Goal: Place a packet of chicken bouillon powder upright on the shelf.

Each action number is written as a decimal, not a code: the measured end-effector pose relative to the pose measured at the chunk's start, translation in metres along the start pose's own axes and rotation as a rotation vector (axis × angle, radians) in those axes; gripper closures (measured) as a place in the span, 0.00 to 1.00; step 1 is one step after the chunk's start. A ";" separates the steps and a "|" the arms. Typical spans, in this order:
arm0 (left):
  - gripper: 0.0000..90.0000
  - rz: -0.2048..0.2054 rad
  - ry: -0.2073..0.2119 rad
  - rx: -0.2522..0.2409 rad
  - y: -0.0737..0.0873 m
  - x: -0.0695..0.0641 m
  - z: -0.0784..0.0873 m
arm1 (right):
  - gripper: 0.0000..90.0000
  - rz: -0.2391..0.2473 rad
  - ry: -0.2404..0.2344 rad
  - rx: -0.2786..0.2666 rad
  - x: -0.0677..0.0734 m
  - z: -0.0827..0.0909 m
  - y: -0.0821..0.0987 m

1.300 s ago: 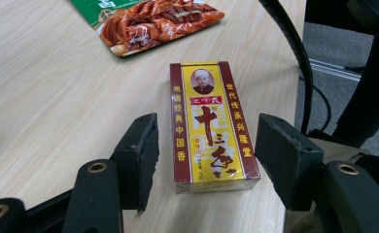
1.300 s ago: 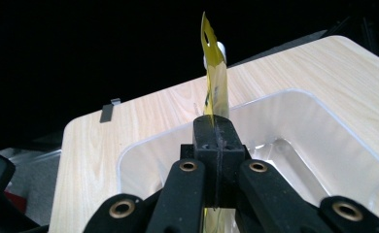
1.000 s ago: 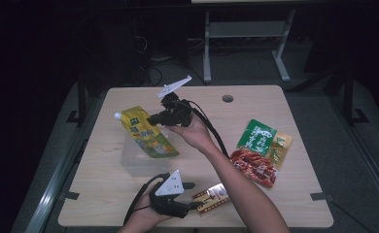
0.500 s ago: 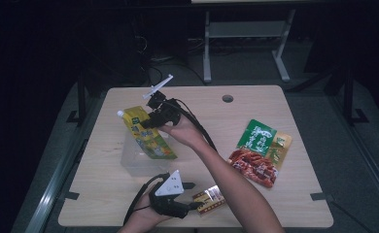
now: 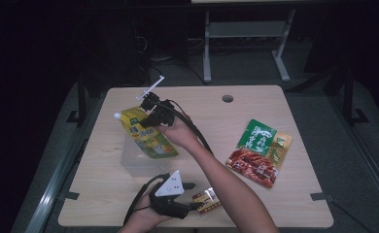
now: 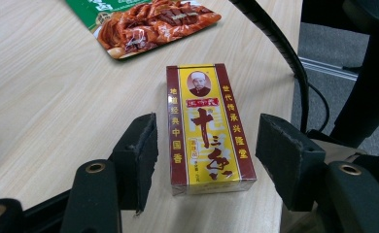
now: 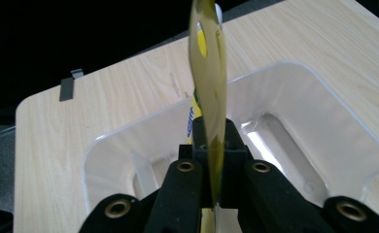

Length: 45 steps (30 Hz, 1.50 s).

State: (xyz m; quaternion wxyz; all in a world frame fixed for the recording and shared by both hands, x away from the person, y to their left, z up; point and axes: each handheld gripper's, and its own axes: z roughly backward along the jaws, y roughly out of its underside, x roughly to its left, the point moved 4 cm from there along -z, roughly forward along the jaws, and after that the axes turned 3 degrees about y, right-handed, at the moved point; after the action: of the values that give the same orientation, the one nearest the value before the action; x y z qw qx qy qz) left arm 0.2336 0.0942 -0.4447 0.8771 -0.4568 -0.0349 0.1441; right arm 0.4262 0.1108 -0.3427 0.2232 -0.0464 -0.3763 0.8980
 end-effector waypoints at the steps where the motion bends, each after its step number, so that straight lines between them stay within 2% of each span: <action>1: 0.45 0.000 0.000 0.000 0.000 0.000 0.000 | 1.00 -0.004 -0.002 -0.002 0.002 0.001 0.000; 4: 0.45 0.003 0.001 0.002 0.000 0.000 0.000 | 1.00 -0.013 -0.012 -0.033 0.009 0.006 0.000; 6: 0.45 0.001 0.002 0.004 0.000 0.000 0.000 | 1.00 -0.019 -0.028 -0.091 0.011 0.010 0.000; 7: 0.45 0.000 0.003 0.004 0.000 0.000 0.000 | 1.00 -0.019 -0.028 -0.091 0.011 0.010 0.000; 10: 0.45 -0.003 0.003 0.004 0.000 -0.001 0.000 | 1.00 -0.045 -0.047 -0.153 0.012 0.014 0.000; 15: 0.45 -0.001 0.011 -0.001 -0.001 -0.002 0.000 | 1.00 -0.087 -0.054 -0.248 0.007 0.013 0.004; 19: 0.45 -0.002 0.014 -0.001 0.000 -0.002 0.000 | 1.00 -0.137 -0.070 -0.289 0.001 0.008 0.011; 23: 0.45 -0.006 0.014 0.001 0.000 -0.002 0.000 | 1.00 -0.147 -0.048 -0.307 -0.001 0.003 0.019; 31: 0.45 -0.010 0.017 0.002 0.000 -0.003 -0.001 | 1.00 -0.207 -0.059 -0.339 -0.004 -0.002 0.030; 38: 0.45 -0.012 0.015 0.005 0.000 -0.002 -0.001 | 1.00 -0.158 -0.042 -0.324 0.000 -0.009 0.037; 45: 0.44 -0.007 0.008 0.005 0.001 0.000 -0.001 | 0.99 -0.137 -0.050 -0.323 -0.003 -0.007 0.042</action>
State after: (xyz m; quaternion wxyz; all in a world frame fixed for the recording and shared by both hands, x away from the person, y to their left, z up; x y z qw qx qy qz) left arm 0.2336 0.0934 -0.4458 0.8790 -0.4549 -0.0326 0.1392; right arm 0.4153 0.0882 -0.3778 0.2643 -0.0336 -0.5232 0.8095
